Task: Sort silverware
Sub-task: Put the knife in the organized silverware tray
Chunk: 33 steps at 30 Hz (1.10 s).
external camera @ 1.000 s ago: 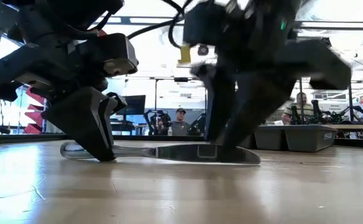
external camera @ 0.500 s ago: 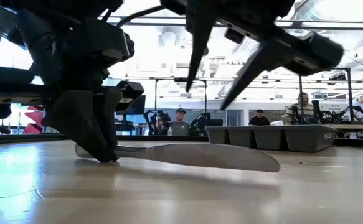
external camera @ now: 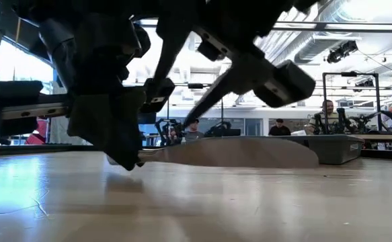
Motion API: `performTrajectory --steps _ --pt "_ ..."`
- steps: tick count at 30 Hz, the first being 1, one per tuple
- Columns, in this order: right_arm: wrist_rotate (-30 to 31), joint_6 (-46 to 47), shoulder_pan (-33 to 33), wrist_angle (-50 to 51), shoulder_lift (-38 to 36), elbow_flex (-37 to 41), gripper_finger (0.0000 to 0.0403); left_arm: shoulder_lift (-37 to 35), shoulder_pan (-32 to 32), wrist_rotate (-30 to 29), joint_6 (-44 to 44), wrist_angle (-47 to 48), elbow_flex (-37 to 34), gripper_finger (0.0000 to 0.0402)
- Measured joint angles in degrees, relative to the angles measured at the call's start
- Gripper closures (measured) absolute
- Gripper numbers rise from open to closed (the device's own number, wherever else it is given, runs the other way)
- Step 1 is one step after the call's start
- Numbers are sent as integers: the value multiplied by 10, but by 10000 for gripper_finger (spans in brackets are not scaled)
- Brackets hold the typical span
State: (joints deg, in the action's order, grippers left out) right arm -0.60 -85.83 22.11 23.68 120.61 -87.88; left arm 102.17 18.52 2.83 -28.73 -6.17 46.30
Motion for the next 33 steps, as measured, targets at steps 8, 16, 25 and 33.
performTrajectory --steps 8,16,25,33 --pt "12 -53 0 -5 27 0 259 7 -8 0 -5 -4 0 398" --pt "75 -105 0 -1 51 0 259 6 -8 -1 -1 10 2 398" --pt "81 -68 4 7 51 0 360 6 -8 -24 25 -18 2 375" --pt "132 67 37 19 51 -3 397 -59 -1 -125 68 78 2 311"
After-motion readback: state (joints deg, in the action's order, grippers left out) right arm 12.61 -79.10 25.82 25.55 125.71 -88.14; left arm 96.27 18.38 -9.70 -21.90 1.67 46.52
